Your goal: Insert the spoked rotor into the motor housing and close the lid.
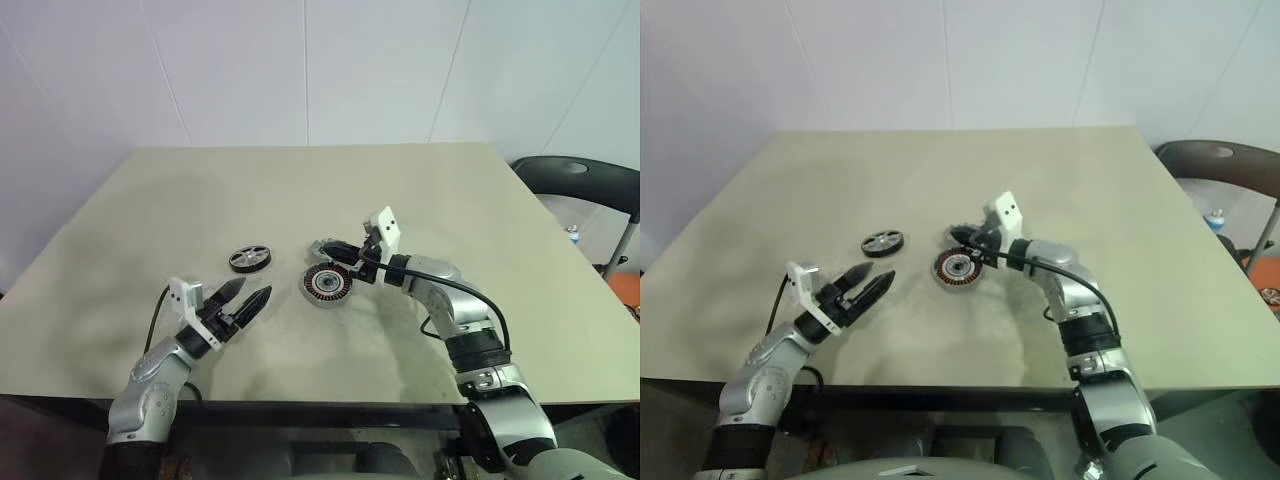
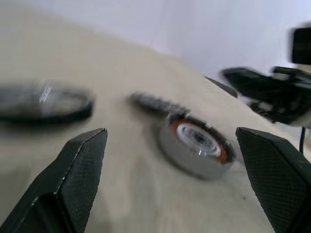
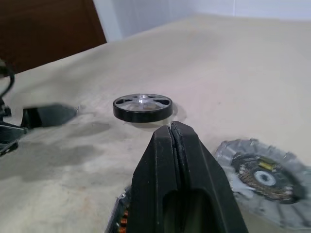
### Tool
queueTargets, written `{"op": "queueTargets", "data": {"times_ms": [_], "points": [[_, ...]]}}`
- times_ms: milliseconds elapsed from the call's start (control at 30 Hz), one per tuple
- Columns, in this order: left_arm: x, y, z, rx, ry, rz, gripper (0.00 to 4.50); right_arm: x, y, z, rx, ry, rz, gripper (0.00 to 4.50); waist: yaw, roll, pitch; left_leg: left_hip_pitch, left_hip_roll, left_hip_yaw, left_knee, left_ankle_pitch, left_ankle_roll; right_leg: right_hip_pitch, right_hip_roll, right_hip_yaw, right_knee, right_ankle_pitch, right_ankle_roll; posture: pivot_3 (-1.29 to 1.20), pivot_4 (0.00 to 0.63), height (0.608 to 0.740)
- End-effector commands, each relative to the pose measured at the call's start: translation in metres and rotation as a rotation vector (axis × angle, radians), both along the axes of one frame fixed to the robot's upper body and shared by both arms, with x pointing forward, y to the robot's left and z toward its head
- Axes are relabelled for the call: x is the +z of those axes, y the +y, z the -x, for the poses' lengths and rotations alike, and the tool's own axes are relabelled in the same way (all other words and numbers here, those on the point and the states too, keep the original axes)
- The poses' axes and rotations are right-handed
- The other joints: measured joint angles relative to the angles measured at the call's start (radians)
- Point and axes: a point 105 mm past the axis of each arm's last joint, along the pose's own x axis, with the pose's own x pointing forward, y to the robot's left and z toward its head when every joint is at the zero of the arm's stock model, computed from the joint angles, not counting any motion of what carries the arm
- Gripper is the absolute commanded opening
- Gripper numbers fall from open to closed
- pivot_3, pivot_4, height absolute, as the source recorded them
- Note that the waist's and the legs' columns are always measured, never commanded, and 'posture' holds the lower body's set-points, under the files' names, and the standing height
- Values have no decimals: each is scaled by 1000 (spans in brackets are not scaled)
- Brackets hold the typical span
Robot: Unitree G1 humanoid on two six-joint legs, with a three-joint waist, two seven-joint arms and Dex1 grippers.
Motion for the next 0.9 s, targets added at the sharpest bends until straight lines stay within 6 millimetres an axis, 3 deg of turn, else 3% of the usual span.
{"op": "queueTargets", "data": {"times_ms": [33, 233, 467, 800, 900], "points": [[4, 15, -11, 121, 101, 177, 4500, 33, -3, -4, 16, -117, -25, 42, 4, 0, 0, 0, 0, 0, 0, 0, 0, 0, 0, 0, 0, 0, 0, 0, 0, 740], [9, 21, -34, 236, 221, 373, 4500, 35, -6, -4, 10, -131, -19, 42, 4, -3, 0, 0, 0, 0, 1, 0, 0, 0, 0, 0, 0, 0, 0, 0, 0, 740], [9, 10, -55, 247, 339, 416, 4500, 35, 0, 0, 17, -135, -33, 42, 3, -3, 0, -2, 0, 0, 0, 0, -1, 1, 0, 1, 0, 0, 0, 0, 0, 740], [11, 11, -82, 301, 417, 501, 4500, 33, -1, 1, 3, -136, -31, 42, 3, -4, 0, -4, 0, 0, 0, 1, -1, 0, 1, 1, 0, 0, 0, 0, 0, 740], [4, 5, -85, 310, 474, 535, 3948, 34, 1, 1, 3, -141, -33, 0, 3, -4, 0, -4, 0, 0, 0, 1, -2, 0, 0, 1, 0, 0, 0, 0, 0, 740]]}}
